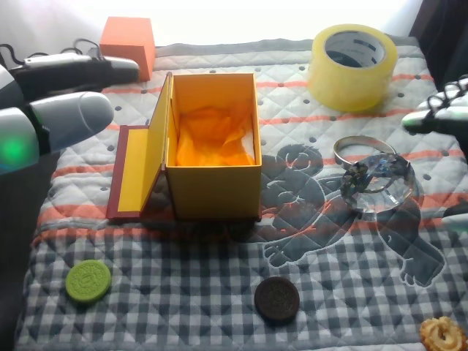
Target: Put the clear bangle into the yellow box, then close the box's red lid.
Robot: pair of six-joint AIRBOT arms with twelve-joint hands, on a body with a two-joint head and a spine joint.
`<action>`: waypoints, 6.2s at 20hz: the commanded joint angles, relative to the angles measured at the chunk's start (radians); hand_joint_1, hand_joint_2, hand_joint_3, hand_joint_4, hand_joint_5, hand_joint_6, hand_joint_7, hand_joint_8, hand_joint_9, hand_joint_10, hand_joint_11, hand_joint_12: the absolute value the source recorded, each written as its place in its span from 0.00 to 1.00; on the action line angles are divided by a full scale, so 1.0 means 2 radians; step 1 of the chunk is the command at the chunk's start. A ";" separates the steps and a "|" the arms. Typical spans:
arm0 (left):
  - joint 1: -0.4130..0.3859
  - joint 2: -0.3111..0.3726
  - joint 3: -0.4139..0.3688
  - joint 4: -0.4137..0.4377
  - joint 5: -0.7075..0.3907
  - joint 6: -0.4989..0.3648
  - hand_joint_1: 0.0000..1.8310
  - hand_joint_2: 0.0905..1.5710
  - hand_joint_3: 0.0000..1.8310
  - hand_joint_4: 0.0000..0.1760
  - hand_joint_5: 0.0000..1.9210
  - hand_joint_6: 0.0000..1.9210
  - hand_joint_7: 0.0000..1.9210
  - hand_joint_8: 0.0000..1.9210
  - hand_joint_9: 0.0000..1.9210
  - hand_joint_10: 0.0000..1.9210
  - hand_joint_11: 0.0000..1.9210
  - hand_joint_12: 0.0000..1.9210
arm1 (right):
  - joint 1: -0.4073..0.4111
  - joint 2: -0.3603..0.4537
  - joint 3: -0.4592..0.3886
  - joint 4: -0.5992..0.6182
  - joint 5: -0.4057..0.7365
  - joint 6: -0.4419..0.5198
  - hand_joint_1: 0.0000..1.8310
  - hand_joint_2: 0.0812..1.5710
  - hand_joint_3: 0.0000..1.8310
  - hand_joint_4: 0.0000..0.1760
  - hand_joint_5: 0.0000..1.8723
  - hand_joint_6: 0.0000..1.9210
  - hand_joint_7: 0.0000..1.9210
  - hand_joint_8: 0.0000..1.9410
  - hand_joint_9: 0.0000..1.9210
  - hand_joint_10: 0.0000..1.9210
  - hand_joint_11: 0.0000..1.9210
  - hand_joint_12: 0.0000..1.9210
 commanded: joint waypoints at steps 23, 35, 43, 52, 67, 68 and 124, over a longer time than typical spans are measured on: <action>-0.006 -0.010 0.002 -0.004 -0.043 -0.001 0.00 0.80 0.00 0.94 0.23 0.00 0.24 0.00 0.24 0.00 0.00 0.47 | 0.091 -0.100 0.072 -0.010 -0.060 0.000 0.67 0.69 0.00 0.00 0.49 0.59 0.57 0.41 0.62 0.03 0.42 0.48; -0.004 -0.014 0.002 -0.013 -0.051 -0.001 0.00 0.82 0.00 0.79 0.23 0.00 0.21 0.00 0.23 0.00 0.00 0.50 | 0.105 -0.081 0.059 -0.018 0.040 0.041 0.69 0.69 0.00 0.00 0.52 0.41 0.56 0.54 0.57 0.33 0.40 0.69; -0.003 -0.015 0.002 -0.019 -0.060 -0.001 0.00 0.82 0.00 0.72 0.25 0.00 0.23 0.00 0.24 0.00 0.00 0.52 | 0.166 -0.090 0.055 -0.049 0.069 0.044 0.68 0.69 0.00 0.00 0.47 0.54 0.60 0.41 0.72 0.01 0.62 0.28; -0.003 -0.022 0.010 -0.036 -0.072 -0.001 0.00 0.82 0.00 0.60 0.27 0.01 0.27 0.01 0.27 0.01 0.00 0.50 | 0.250 -0.160 0.080 -0.065 0.042 0.042 0.69 0.64 0.00 0.00 0.60 0.31 0.68 0.28 0.78 0.01 0.53 0.58; -0.005 -0.030 0.018 -0.043 -0.063 -0.001 0.02 0.83 0.00 0.56 0.27 0.00 0.27 0.00 0.28 0.00 0.01 0.46 | 0.272 -0.219 0.106 -0.063 -0.010 0.037 0.37 0.60 0.00 0.38 0.26 0.01 0.30 0.00 0.25 0.00 0.02 0.47; -0.005 -0.030 0.018 -0.043 -0.063 -0.002 0.03 0.83 0.00 0.54 0.28 0.00 0.27 0.00 0.29 0.00 0.01 0.46 | 0.272 -0.219 0.106 -0.062 -0.010 0.037 0.33 0.59 0.00 0.44 0.21 0.00 0.24 0.00 0.20 0.00 0.00 0.44; -0.017 -0.060 0.057 0.031 -0.035 -0.162 0.07 0.86 0.00 0.00 0.06 0.00 0.06 0.00 0.09 0.00 0.12 0.26 | 0.127 -0.105 0.035 0.042 0.172 0.036 0.05 0.73 0.00 0.47 0.10 0.00 0.17 0.00 0.06 0.00 0.00 0.00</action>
